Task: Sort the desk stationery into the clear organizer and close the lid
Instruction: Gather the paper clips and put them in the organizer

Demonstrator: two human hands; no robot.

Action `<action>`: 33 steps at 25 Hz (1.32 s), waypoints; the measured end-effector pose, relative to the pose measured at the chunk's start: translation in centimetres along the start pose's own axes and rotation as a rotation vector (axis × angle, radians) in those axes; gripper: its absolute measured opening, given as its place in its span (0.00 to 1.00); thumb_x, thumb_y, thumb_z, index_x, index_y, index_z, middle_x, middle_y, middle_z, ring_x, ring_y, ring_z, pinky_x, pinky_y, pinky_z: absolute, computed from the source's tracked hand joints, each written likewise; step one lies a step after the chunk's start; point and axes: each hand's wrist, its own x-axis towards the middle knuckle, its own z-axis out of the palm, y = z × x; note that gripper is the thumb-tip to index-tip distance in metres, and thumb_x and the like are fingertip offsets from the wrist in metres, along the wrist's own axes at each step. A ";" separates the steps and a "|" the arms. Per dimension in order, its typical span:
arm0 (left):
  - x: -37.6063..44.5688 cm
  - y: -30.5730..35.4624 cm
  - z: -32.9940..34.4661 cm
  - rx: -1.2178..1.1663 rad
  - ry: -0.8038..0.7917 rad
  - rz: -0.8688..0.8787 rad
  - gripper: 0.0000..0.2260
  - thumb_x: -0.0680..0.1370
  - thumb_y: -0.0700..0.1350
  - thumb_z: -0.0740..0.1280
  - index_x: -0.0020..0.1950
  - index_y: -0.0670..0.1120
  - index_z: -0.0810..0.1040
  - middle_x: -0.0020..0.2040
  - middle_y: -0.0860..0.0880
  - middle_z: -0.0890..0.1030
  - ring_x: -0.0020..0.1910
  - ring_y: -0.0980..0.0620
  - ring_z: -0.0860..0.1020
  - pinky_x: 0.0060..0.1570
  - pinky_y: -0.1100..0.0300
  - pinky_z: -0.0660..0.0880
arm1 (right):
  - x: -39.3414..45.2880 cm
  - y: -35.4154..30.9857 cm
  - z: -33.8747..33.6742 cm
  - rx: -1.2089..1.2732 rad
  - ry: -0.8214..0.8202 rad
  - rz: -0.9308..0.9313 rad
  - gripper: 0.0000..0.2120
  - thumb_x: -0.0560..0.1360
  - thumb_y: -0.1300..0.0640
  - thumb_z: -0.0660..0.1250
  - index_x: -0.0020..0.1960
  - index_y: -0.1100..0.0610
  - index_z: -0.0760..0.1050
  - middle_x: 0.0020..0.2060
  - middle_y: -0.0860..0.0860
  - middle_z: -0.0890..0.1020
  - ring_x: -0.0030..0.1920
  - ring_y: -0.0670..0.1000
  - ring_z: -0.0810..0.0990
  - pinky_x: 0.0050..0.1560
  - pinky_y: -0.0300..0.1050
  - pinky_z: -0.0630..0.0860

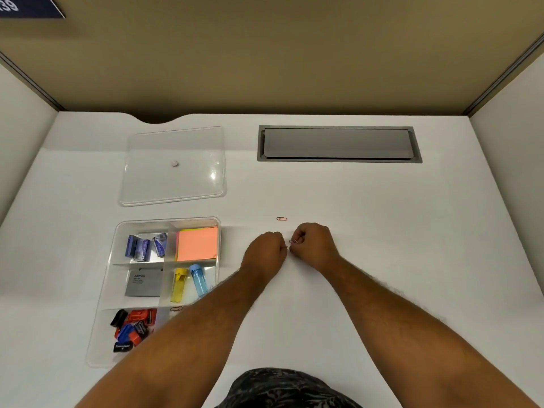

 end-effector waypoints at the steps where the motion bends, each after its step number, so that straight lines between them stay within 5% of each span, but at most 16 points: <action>1: -0.6 0.0 -0.3 -0.049 0.026 -0.002 0.06 0.78 0.45 0.65 0.46 0.45 0.80 0.43 0.49 0.82 0.44 0.48 0.79 0.44 0.52 0.76 | -0.3 0.2 -0.1 0.121 0.009 0.055 0.04 0.65 0.62 0.74 0.36 0.54 0.82 0.32 0.47 0.84 0.38 0.49 0.84 0.47 0.49 0.83; 4: -2.9 -0.1 -1.4 -0.169 0.105 0.023 0.03 0.76 0.45 0.69 0.44 0.48 0.81 0.39 0.52 0.82 0.40 0.52 0.79 0.43 0.55 0.77 | -2.3 0.1 -0.8 0.530 -0.019 0.200 0.01 0.69 0.62 0.76 0.41 0.59 0.84 0.36 0.55 0.86 0.38 0.54 0.84 0.45 0.51 0.84; 9: -8.3 -2.8 -3.1 -0.261 0.187 0.101 0.07 0.78 0.46 0.70 0.56 0.52 0.83 0.42 0.56 0.81 0.40 0.57 0.77 0.46 0.61 0.75 | -7.4 -2.8 -0.8 0.884 -0.267 0.152 0.03 0.75 0.67 0.72 0.44 0.60 0.81 0.40 0.56 0.79 0.38 0.52 0.74 0.45 0.44 0.76; 12: -12.0 -6.0 -4.3 -0.259 0.215 0.066 0.07 0.80 0.46 0.69 0.57 0.51 0.84 0.48 0.55 0.82 0.43 0.58 0.77 0.49 0.64 0.73 | -9.9 -5.2 1.2 0.804 -0.310 0.115 0.03 0.73 0.67 0.72 0.44 0.60 0.82 0.39 0.56 0.81 0.39 0.52 0.76 0.46 0.44 0.79; 19: -19.9 -12.9 -7.2 -0.219 0.169 -0.137 0.03 0.78 0.48 0.72 0.47 0.57 0.82 0.40 0.59 0.82 0.37 0.59 0.80 0.40 0.63 0.77 | -14.2 -11.1 8.1 0.363 -0.362 -0.105 0.03 0.68 0.63 0.75 0.42 0.57 0.84 0.33 0.51 0.84 0.35 0.47 0.81 0.40 0.45 0.79; 25: -23.6 -16.8 -8.0 -0.107 0.130 -0.152 0.03 0.75 0.49 0.74 0.47 0.54 0.83 0.43 0.58 0.83 0.41 0.59 0.78 0.44 0.58 0.78 | -16.6 -14.1 13.3 0.013 -0.297 -0.264 0.07 0.66 0.62 0.75 0.42 0.53 0.85 0.36 0.47 0.85 0.36 0.44 0.82 0.44 0.44 0.82; 33: -24.3 -17.4 -7.7 -0.034 0.123 -0.116 0.09 0.76 0.52 0.73 0.56 0.56 0.83 0.52 0.56 0.84 0.47 0.55 0.81 0.45 0.59 0.77 | -18.6 -13.4 15.4 0.040 -0.050 -0.209 0.10 0.73 0.65 0.75 0.49 0.52 0.87 0.44 0.47 0.88 0.45 0.44 0.85 0.53 0.38 0.81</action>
